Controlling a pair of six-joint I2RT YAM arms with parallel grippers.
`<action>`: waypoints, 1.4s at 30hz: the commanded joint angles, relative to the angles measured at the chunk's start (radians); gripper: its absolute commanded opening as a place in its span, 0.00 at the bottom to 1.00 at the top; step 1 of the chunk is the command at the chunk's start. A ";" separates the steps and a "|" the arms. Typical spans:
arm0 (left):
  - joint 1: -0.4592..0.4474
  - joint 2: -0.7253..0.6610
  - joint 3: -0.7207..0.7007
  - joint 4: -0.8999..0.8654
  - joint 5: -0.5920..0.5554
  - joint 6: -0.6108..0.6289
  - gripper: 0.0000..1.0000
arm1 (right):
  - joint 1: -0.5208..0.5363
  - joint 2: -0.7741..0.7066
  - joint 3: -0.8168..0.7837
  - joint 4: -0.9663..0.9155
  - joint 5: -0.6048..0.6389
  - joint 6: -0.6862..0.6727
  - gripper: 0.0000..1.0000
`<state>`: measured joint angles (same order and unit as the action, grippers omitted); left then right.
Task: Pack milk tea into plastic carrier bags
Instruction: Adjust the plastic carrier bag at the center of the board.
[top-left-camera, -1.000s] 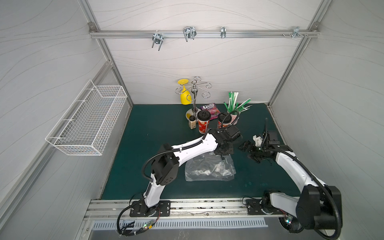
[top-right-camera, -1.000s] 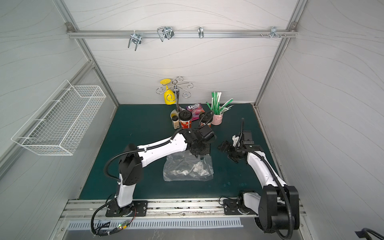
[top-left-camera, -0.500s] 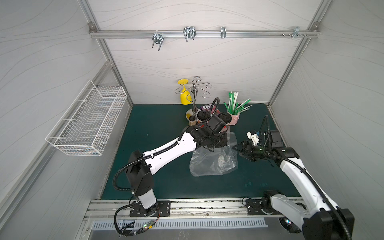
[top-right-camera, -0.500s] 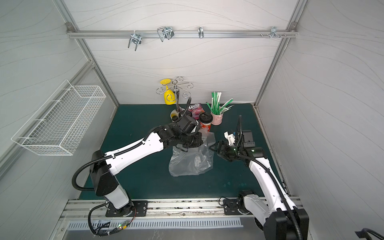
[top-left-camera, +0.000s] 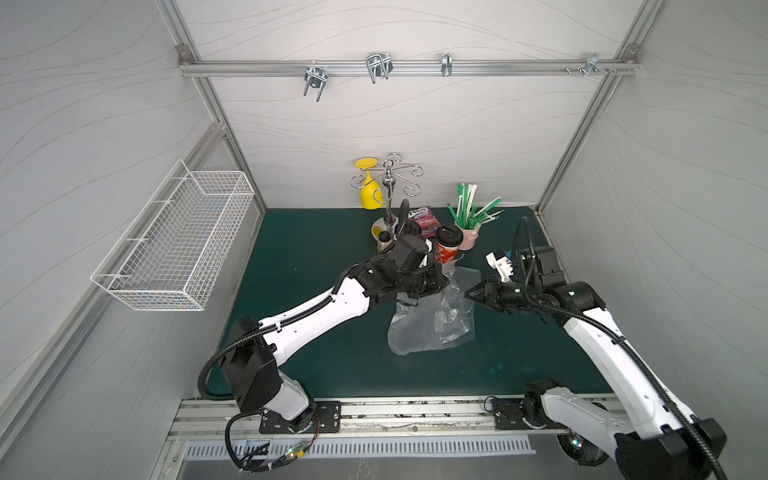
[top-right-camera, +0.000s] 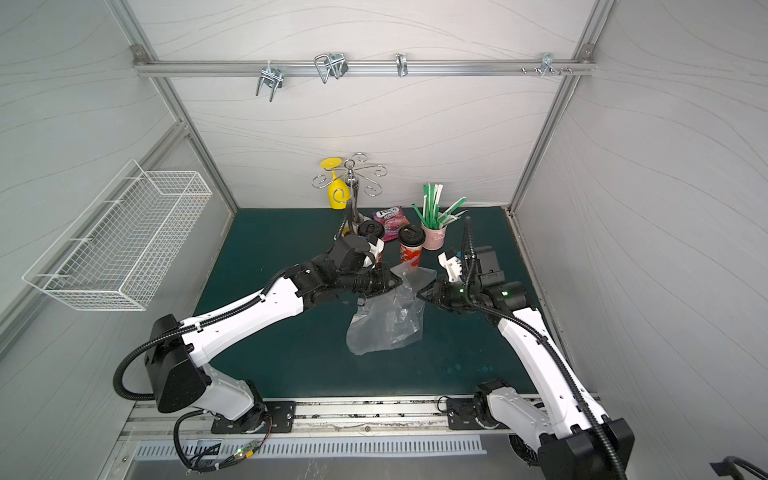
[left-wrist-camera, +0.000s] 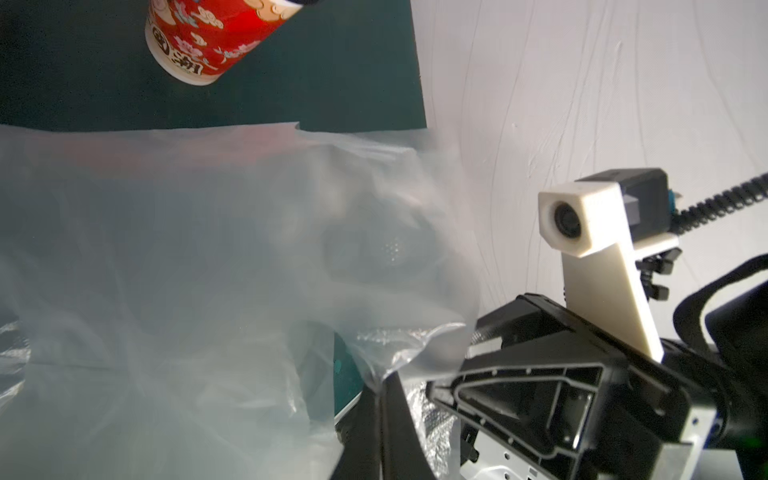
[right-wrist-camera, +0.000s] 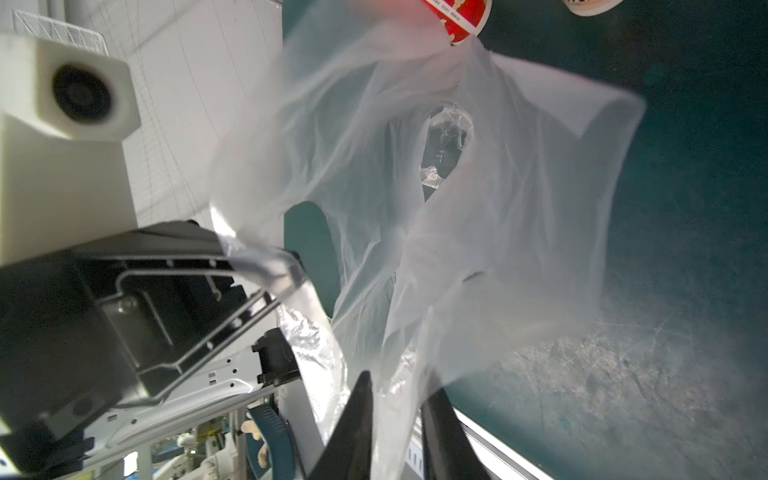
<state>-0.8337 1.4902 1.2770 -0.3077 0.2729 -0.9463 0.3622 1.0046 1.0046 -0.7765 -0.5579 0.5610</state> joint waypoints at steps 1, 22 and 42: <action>0.023 -0.054 -0.037 0.126 0.025 -0.064 0.00 | 0.056 0.001 0.045 -0.099 0.107 0.023 0.22; 0.149 -0.335 -0.201 0.041 0.023 -0.067 0.59 | 0.365 0.153 0.302 -0.209 0.493 0.034 0.00; 0.179 -0.229 -0.015 -0.259 0.052 0.144 0.94 | 0.537 0.257 0.344 -0.108 0.570 -0.012 0.00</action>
<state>-0.6464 1.2446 1.1992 -0.5610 0.2821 -0.8547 0.8909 1.2793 1.3689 -0.9176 0.0250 0.5674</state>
